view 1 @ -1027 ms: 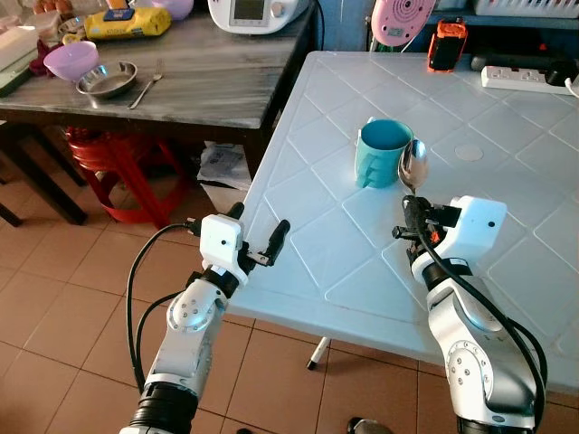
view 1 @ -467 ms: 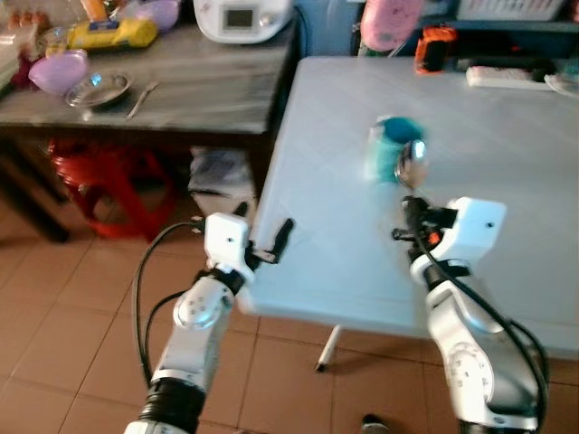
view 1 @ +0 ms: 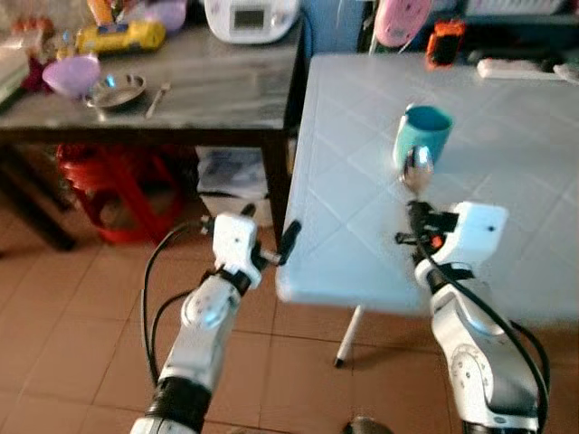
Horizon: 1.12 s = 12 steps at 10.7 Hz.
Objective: Setting the table
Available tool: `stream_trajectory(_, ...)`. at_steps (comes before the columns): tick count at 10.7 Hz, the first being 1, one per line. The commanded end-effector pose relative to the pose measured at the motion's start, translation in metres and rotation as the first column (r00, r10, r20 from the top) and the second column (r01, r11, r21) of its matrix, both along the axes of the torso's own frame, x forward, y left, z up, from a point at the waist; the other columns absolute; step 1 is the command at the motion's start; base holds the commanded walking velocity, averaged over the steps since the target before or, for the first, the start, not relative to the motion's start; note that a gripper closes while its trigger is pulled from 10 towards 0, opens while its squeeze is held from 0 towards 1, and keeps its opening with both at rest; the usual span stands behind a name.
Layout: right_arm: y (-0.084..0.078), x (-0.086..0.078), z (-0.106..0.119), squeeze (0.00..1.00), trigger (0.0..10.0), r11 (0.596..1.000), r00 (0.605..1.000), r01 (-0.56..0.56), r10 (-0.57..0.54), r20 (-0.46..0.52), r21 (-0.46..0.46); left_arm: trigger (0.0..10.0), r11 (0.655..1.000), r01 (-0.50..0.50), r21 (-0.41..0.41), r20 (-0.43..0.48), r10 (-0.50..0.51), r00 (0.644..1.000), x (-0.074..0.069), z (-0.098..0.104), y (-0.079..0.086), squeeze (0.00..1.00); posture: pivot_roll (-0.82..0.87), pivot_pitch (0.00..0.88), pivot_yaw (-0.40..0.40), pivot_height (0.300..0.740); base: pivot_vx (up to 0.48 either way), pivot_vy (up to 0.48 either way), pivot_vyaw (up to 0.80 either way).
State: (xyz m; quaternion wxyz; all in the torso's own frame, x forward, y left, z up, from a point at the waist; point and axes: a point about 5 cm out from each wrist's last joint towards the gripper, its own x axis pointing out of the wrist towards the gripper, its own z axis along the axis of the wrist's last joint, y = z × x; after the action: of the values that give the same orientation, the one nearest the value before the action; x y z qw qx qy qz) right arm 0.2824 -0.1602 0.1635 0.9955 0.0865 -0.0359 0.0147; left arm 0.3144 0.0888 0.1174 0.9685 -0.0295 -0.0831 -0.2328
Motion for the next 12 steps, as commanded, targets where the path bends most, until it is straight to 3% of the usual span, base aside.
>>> stream_trajectory(1, 0.008, 0.0, 0.005, 0.0, 10.0, 1.0, 0.999, -0.028, 0.028, 0.024, 0.003, 10.0, 0.999, -0.031, 0.014, -0.015, 0.031, 0.999, -0.001, -0.005, 0.009, 0.0, -0.26, 0.127, 0.102, 0.74, 0.0, 0.412, 0.0)
stream_trajectory(12, 0.005, 0.001, -0.001, 0.0, 10.0, 1.0, 1.0, -0.013, 0.013, 0.02, -0.015, 10.0, 0.999, -0.044, -0.006, -0.003, 0.044, 0.999, 0.001, -0.003, -0.001, 0.0, -0.27, 0.118, 0.102, 0.74, 0.0, 0.42, 0.0)
